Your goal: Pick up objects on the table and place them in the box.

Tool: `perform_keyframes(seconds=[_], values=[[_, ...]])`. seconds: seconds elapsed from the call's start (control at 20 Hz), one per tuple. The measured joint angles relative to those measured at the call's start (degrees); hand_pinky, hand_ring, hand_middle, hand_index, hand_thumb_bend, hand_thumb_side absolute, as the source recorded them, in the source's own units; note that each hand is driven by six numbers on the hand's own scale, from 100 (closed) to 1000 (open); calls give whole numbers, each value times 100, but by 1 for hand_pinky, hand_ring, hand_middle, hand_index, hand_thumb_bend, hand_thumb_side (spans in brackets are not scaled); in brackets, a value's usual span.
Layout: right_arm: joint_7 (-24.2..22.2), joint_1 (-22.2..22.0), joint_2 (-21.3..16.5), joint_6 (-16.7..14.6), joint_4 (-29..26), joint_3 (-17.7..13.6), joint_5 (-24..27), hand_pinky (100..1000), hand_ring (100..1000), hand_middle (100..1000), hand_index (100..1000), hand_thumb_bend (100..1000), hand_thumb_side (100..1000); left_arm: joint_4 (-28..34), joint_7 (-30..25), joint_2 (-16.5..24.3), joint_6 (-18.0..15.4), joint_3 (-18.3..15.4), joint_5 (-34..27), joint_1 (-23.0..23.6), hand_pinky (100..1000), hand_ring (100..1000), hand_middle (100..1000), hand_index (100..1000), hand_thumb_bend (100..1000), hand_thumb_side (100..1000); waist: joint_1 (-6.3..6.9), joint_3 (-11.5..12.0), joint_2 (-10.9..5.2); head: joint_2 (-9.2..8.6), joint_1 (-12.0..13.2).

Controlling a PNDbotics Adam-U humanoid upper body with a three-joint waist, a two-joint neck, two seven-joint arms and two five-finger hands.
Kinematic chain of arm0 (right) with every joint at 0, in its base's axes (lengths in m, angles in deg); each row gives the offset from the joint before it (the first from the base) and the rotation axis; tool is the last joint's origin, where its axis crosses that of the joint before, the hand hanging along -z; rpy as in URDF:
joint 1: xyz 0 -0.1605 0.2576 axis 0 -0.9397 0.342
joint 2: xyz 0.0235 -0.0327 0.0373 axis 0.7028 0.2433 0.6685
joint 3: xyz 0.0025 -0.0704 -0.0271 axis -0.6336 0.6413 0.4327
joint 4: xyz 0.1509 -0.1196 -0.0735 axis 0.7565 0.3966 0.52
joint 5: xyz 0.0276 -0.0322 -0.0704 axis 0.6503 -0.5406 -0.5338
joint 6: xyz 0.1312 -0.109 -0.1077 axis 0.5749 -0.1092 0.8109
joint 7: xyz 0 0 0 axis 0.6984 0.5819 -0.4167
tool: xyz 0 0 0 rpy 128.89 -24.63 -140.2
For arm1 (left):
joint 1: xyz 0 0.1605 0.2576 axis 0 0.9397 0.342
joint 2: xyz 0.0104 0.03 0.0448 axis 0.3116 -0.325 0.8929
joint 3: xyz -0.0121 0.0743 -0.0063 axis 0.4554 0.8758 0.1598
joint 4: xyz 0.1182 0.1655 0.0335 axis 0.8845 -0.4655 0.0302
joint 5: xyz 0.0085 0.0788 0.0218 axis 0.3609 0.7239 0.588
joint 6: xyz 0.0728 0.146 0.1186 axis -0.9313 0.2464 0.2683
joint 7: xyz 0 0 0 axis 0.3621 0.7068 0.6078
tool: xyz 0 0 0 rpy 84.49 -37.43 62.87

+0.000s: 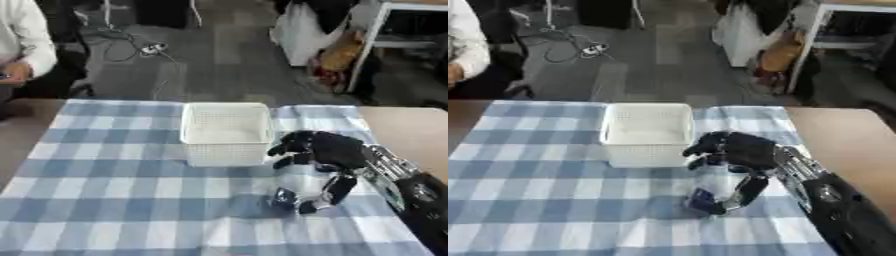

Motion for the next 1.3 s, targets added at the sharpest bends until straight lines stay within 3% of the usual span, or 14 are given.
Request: perform_keyframes(seconds=[0.15, 0.2, 0.25, 1.3], values=[[19, 1, 80, 8, 148, -6, -133, 827, 724, 852, 819, 577, 1000, 0, -14, 0, -10, 21, 0, -20, 714, 582, 927, 729, 100, 791, 0, 32, 13, -3, 0], [23, 3, 107, 9, 199, -8, -175, 827, 724, 852, 819, 534, 1000, 0, -15, 0, -10, 28, 0, -35, 714, 582, 927, 729, 100, 788, 0, 34, 25, -4, 0], [31, 5, 128, 11, 254, -11, -210, 824, 724, 852, 822, 576, 1000, 0, -16, -1, -10, 28, -1, -46, 714, 582, 927, 729, 100, 791, 0, 34, 36, -4, 0], [164, 354, 308, 12, 1009, -244, -632, 783, 716, 839, 819, 572, 1000, 0, -53, -64, -21, 35, -20, -187, 715, 582, 931, 729, 100, 794, -21, 144, 216, -138, -13]])
